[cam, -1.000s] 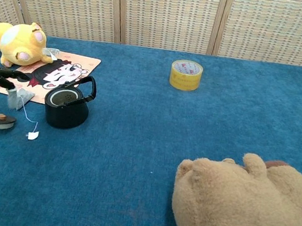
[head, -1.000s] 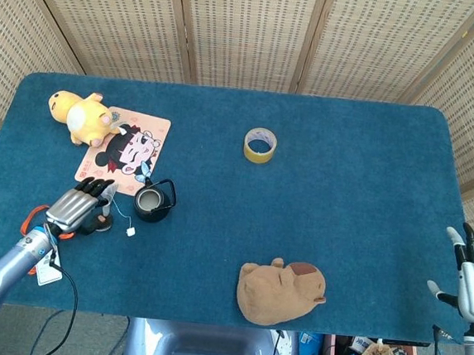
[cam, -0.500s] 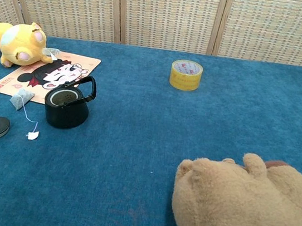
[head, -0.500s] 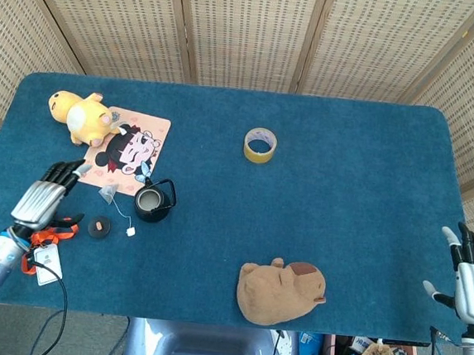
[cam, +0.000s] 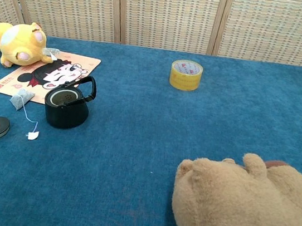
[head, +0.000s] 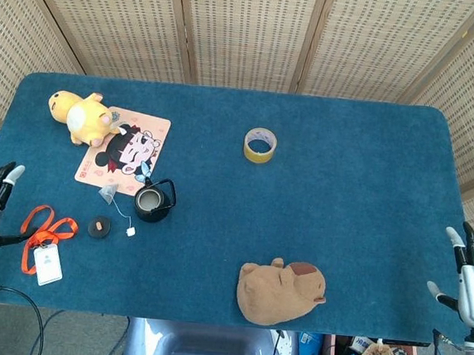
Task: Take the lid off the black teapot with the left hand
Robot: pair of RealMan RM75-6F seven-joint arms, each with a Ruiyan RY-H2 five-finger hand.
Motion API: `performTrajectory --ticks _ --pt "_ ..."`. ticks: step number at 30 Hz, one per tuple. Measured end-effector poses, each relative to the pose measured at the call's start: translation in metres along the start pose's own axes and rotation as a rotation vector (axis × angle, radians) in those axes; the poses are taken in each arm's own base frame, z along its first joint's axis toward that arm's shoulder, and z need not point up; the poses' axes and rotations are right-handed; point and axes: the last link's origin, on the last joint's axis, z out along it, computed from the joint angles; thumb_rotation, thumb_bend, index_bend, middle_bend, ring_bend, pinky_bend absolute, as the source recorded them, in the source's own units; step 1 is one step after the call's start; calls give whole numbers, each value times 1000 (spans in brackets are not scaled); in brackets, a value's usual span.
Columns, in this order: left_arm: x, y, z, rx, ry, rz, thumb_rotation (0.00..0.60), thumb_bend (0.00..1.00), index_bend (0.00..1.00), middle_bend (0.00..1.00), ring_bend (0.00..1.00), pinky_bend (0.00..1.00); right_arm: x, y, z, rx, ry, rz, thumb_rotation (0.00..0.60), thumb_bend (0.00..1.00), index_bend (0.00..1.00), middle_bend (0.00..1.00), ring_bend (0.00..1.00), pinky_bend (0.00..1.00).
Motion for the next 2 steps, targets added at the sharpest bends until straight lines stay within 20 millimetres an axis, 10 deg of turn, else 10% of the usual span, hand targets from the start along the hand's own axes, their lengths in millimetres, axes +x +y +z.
performTrajectory --ticks 2 --pt "0 1 0 -5 -5 5 600 185 0 0 0 0 0 0 0 -3 -1 3 600 0 0 0 0 0"
